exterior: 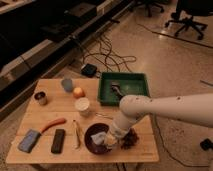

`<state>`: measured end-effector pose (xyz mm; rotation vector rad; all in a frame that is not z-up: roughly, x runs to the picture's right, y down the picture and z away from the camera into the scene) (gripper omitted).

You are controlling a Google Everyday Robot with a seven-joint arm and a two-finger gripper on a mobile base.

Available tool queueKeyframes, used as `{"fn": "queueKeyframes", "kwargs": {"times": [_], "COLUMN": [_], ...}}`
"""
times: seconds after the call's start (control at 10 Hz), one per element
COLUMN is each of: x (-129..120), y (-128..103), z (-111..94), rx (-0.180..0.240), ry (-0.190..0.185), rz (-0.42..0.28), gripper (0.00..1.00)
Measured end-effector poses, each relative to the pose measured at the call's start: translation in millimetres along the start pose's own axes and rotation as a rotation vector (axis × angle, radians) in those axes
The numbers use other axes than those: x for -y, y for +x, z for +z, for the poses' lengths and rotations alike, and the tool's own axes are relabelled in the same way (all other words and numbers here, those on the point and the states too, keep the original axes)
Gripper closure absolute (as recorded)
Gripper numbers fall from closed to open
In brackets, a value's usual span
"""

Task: Wipe purple bowl with towel

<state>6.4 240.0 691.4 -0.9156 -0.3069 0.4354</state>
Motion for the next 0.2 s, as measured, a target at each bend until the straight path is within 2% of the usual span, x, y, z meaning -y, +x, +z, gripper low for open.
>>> {"fn": "queueKeyframes", "kwargs": {"times": [0.2], "x": [10.2], "y": [-8.0], "z": [-4.5], "rx": [0.015], "ry": [0.01], "rz": [-0.021], "gripper": [1.0]}}
